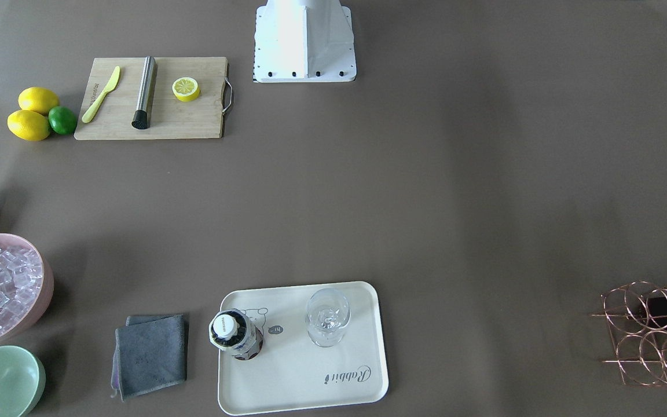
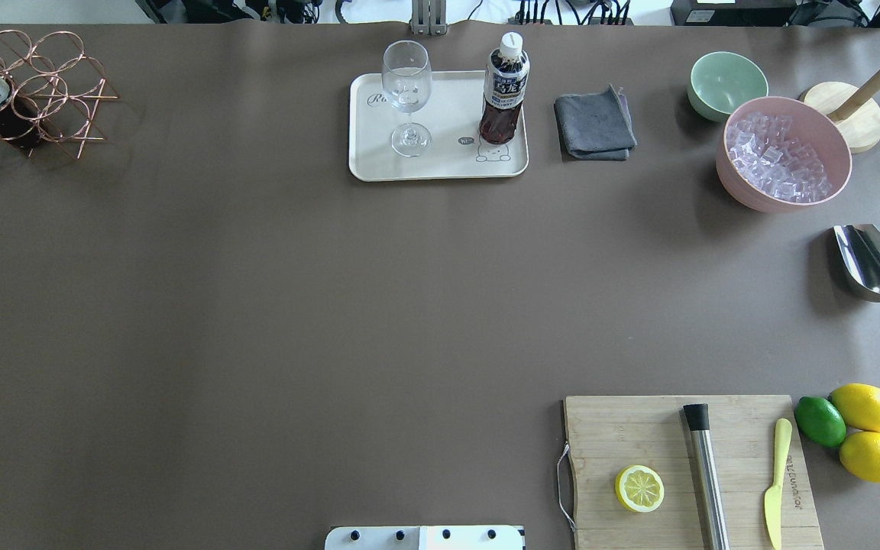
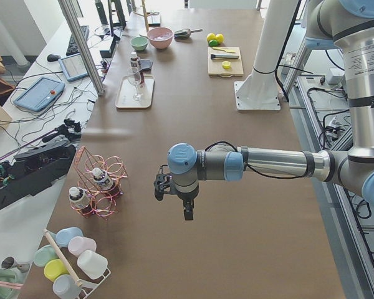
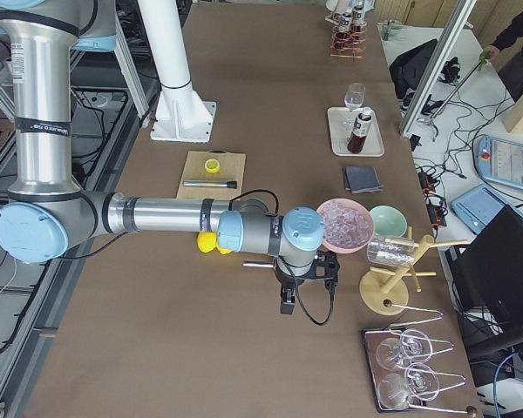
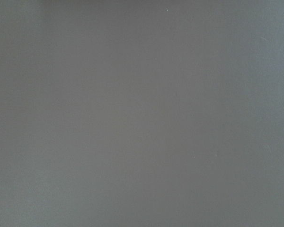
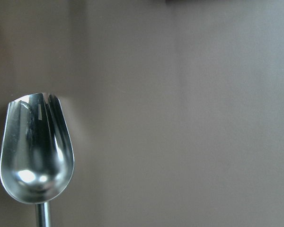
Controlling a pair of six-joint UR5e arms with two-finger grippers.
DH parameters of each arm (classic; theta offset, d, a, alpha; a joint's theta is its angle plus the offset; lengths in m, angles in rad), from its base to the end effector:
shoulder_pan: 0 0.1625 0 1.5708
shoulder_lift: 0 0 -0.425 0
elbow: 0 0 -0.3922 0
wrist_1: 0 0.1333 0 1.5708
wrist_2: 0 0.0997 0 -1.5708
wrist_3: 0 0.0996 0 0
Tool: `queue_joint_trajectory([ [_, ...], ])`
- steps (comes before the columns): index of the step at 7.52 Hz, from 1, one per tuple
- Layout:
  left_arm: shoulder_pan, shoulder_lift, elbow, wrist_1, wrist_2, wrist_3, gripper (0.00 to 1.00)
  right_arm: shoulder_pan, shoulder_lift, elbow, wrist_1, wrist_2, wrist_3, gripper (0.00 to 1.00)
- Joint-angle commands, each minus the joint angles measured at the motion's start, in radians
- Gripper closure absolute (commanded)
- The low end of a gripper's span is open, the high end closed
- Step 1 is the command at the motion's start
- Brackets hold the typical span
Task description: Take tea from basket to plate
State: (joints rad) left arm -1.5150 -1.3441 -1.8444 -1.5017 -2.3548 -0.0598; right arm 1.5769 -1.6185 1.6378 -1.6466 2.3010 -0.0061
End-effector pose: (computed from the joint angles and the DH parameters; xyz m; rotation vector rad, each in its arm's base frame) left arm -0.0409 -0.3973 0.6310 -0.0663 0.7814 -0.0125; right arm 0.0697 -0.4668 0.6592 -0.0495 -0.7303 0.0206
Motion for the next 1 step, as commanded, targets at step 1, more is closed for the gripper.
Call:
queue_joint_trajectory([
  [1,-0.01,0.002,-0.001,0.0,-0.001,0.0,0.02,0.0,0.0,-0.001,0.001,0.0,0.0,0.0],
])
